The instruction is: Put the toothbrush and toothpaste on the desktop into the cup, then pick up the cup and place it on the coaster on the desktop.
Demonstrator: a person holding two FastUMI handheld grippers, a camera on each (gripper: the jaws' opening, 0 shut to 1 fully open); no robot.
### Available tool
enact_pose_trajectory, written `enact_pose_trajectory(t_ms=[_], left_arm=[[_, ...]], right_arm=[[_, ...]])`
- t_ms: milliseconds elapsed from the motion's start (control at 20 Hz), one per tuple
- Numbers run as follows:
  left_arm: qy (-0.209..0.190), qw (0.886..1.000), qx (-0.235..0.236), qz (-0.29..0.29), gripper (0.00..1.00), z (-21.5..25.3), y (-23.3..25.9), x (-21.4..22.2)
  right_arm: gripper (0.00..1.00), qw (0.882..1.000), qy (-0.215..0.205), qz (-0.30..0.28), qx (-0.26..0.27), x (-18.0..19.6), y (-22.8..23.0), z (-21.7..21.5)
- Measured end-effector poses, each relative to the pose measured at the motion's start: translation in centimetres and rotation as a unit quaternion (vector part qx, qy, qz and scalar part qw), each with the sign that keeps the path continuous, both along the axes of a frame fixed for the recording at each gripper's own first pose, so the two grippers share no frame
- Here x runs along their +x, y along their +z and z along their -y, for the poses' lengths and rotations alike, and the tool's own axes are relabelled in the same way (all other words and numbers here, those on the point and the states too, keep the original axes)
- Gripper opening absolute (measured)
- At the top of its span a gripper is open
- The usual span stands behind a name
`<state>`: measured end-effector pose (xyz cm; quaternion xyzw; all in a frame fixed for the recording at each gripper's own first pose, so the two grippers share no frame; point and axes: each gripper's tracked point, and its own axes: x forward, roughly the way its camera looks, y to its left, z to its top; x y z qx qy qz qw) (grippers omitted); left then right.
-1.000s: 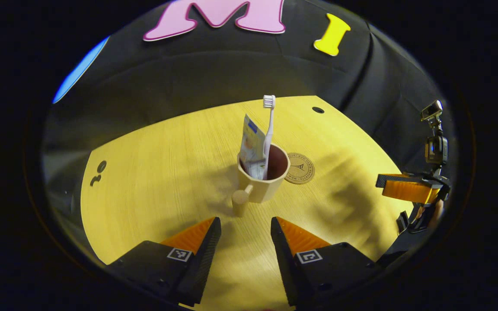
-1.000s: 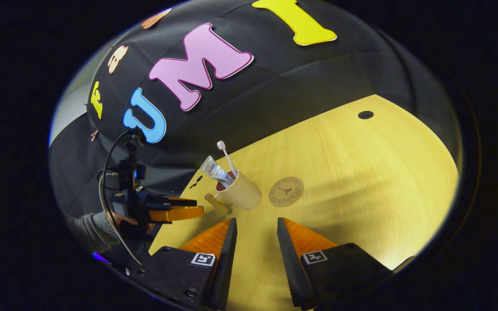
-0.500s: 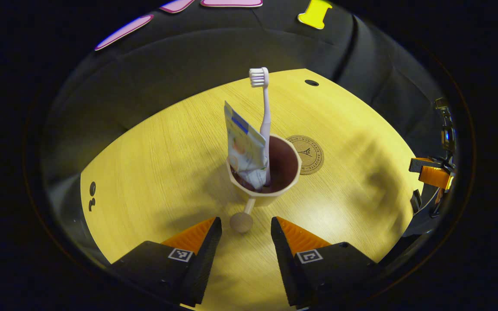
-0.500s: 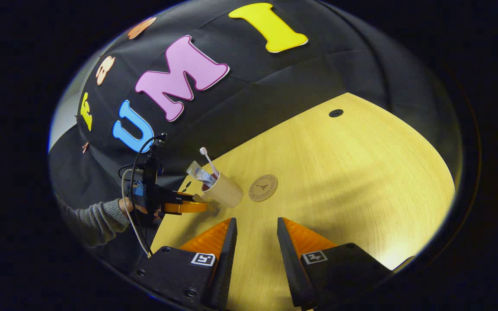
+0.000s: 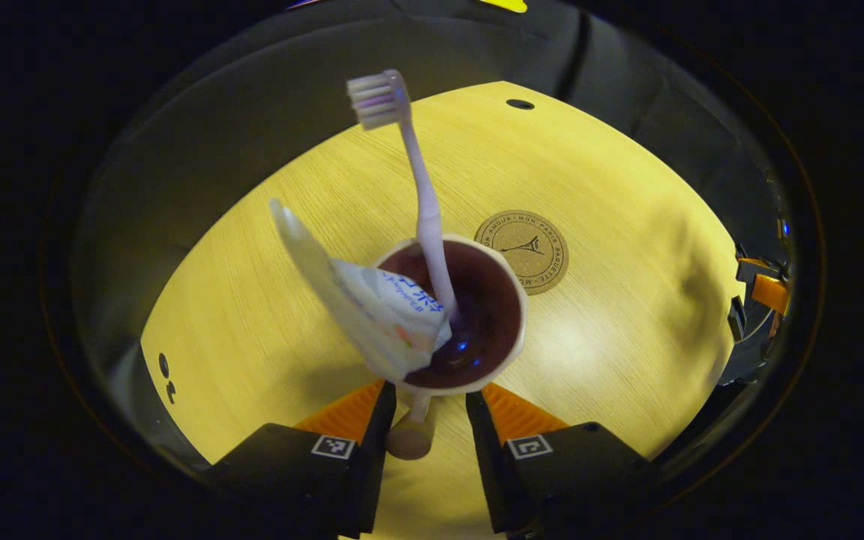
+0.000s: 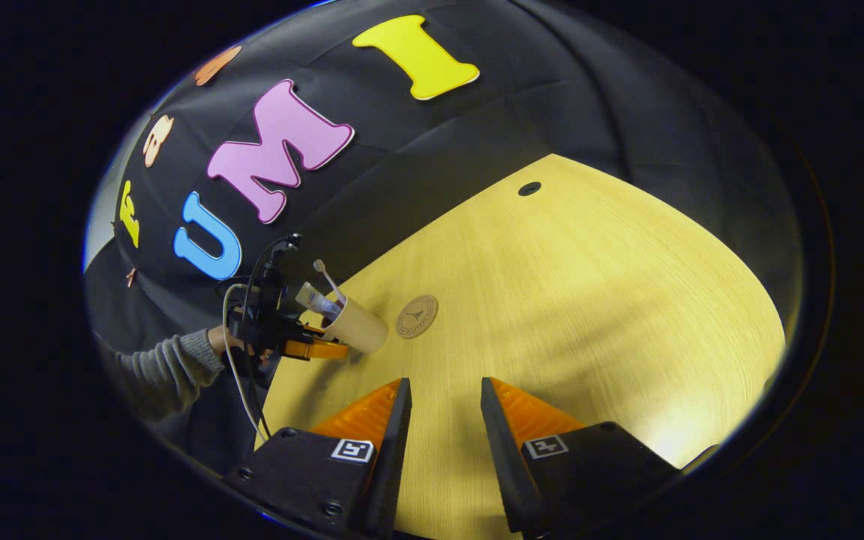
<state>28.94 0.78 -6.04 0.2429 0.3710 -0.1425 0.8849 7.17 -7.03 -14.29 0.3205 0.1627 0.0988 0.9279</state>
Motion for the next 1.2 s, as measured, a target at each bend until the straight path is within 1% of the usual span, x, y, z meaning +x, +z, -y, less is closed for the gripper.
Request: enact_pose_trajectory(t_ms=[100,150,200,250,350,400,450,500,550,750,850,900,950,1000,1050,1150,1200], left_arm=[[0.006,1.000,0.005,-0.007,0.57,0.0,-0.4,0.3],[0.013,1.000,0.007,-0.011,0.48,-0.2,-0.7,0.4],[0.021,1.000,0.010,-0.017,0.47,-0.5,-0.9,0.3],[0.026,0.999,0.005,-0.018,0.31,-0.5,-0.9,0.4],[0.031,0.999,-0.012,-0.024,0.29,-0.1,-1.1,0.2],[0.031,0.999,-0.019,-0.027,0.29,0.0,-1.1,0.1],[0.032,0.999,-0.024,-0.025,0.35,0.0,-1.0,0.2],[0.036,0.999,-0.031,-0.022,0.26,0.2,-1.1,0.2],[0.036,0.998,-0.040,-0.020,0.29,0.5,-1.1,0.0],[0.042,0.996,-0.074,-0.012,0.27,1.7,-1.0,-0.6],[0.048,0.995,-0.086,-0.008,0.31,1.9,-0.9,-0.8],[0.052,0.994,-0.092,-0.005,0.27,2.1,-0.8,-0.8],[0.054,0.994,-0.097,0.000,0.27,2.2,-0.5,-1.1],[0.055,0.993,-0.100,0.006,0.27,2.2,-0.2,-1.1],[0.057,0.993,-0.100,0.010,0.26,2.1,0.1,-1.3],[0.060,0.993,-0.099,0.019,0.26,2.3,0.8,-1.4],[0.058,0.993,-0.101,0.021,0.26,2.6,1.2,-1.6]], right_arm=[[0.58,1.000,-0.004,-0.003,0.006,-0.2,-0.3,0.4],[0.58,1.000,-0.005,-0.005,0.008,-0.2,-0.4,0.4],[0.58,1.000,-0.007,-0.007,0.010,-0.2,-0.5,0.5],[0.58,1.000,-0.008,-0.007,0.011,-0.4,-0.5,0.8],[0.58,1.000,-0.007,-0.007,0.010,-0.6,-0.7,0.9],[0.58,1.000,-0.006,-0.008,0.009,-0.6,-0.7,1.0],[0.58,1.000,-0.005,-0.009,0.010,-0.7,-0.8,1.1],[0.58,1.000,-0.004,-0.009,0.011,-0.7,-0.7,1.2],[0.57,1.000,-0.003,-0.009,0.012,-0.7,-0.7,1.2],[0.57,1.000,0.002,-0.008,0.013,-0.7,-0.4,1.4],[0.58,1.000,0.004,-0.008,0.013,-0.7,-0.4,1.5],[0.58,1.000,0.004,-0.007,0.014,-0.9,-0.4,1.6],[0.41,1.000,0.005,-0.007,0.014,-0.9,-0.3,1.7],[0.41,1.000,0.006,-0.006,0.015,-0.9,-0.2,1.8],[0.58,1.000,0.006,-0.006,0.015,-1.0,-0.3,1.9],[0.58,1.000,0.006,-0.005,0.016,-1.1,-0.2,2.2],[0.41,1.000,0.006,-0.004,0.017,-1.3,-0.1,2.5]])
